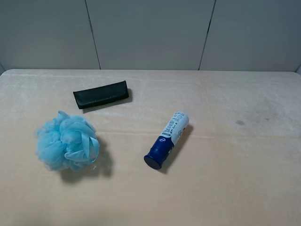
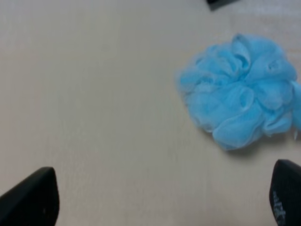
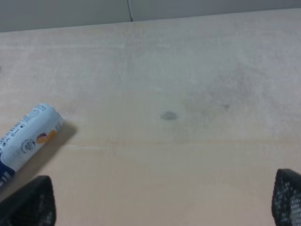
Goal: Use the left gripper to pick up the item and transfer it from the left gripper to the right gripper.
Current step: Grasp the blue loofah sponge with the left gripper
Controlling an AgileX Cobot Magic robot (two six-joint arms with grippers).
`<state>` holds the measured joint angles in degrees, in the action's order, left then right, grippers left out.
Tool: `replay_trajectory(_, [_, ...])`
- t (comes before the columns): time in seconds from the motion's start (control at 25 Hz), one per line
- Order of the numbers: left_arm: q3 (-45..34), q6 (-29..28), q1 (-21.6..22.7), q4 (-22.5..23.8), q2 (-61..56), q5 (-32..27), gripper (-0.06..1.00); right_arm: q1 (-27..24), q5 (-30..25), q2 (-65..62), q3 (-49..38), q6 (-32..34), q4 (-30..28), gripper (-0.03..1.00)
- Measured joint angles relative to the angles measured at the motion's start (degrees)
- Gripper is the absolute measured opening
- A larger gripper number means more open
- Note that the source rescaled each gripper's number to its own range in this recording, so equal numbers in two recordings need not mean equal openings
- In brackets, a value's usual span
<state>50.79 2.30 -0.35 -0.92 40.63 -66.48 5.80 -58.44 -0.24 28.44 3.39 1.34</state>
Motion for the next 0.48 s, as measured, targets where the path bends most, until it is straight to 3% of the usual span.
replay_trajectory(0.48, [0.5, 0.4, -13.2, 0.9, 24.2, 6.2, 0.92, 0.0, 0.0, 0.0, 0.0, 0.0, 0.0, 1.0])
